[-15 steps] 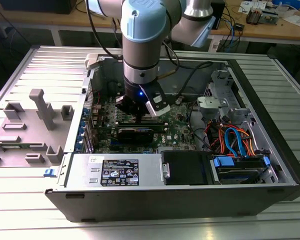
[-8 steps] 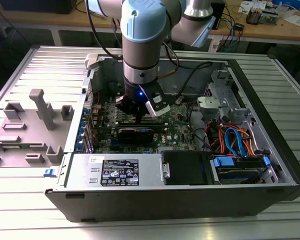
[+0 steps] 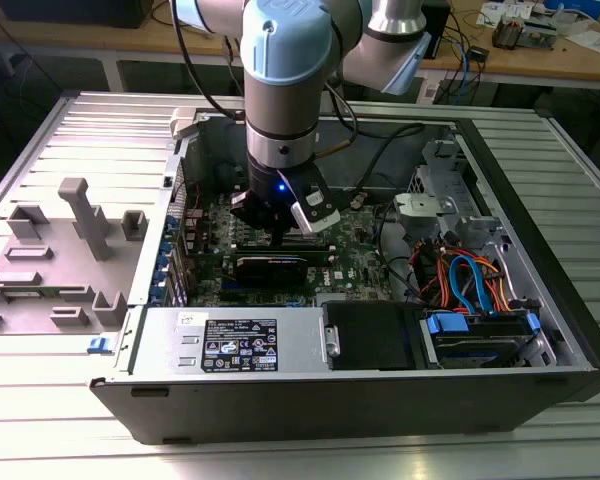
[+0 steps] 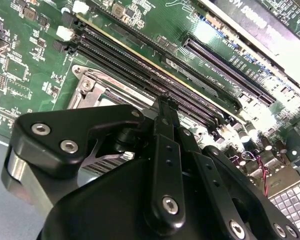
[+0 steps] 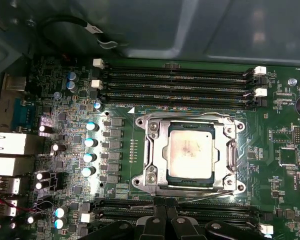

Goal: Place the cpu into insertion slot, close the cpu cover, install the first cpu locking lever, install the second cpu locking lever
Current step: 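Install the second cpu locking lever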

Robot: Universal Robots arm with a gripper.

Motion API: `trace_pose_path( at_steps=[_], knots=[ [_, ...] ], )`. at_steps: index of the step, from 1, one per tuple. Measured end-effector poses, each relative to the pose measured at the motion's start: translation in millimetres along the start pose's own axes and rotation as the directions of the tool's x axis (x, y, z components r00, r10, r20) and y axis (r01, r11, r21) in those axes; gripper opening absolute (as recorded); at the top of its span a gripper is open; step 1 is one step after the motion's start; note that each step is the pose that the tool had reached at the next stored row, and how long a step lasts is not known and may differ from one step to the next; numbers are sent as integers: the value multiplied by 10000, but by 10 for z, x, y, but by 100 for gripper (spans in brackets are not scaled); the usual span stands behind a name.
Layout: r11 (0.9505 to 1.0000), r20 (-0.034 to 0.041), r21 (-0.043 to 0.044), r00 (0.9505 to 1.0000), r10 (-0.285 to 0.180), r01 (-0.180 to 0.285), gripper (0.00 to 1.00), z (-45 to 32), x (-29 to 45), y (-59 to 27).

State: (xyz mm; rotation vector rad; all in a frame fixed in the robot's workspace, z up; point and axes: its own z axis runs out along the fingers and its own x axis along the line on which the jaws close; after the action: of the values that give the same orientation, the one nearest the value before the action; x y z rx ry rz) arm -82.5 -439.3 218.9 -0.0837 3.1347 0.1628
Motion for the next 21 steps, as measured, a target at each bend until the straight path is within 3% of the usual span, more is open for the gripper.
trace_pose_path(
  at_steps=[4, 14, 21],
  knots=[
    [10000, 0, -30, 10000, 1, -1, 11, 13, 22, -1],
    [9999, -31, -104, 10000, 9, -9, 11, 45, 188, 2],
    [9994, -18, -353, 10000, 10, -11, 11, 66, 218, 4]
  ],
)
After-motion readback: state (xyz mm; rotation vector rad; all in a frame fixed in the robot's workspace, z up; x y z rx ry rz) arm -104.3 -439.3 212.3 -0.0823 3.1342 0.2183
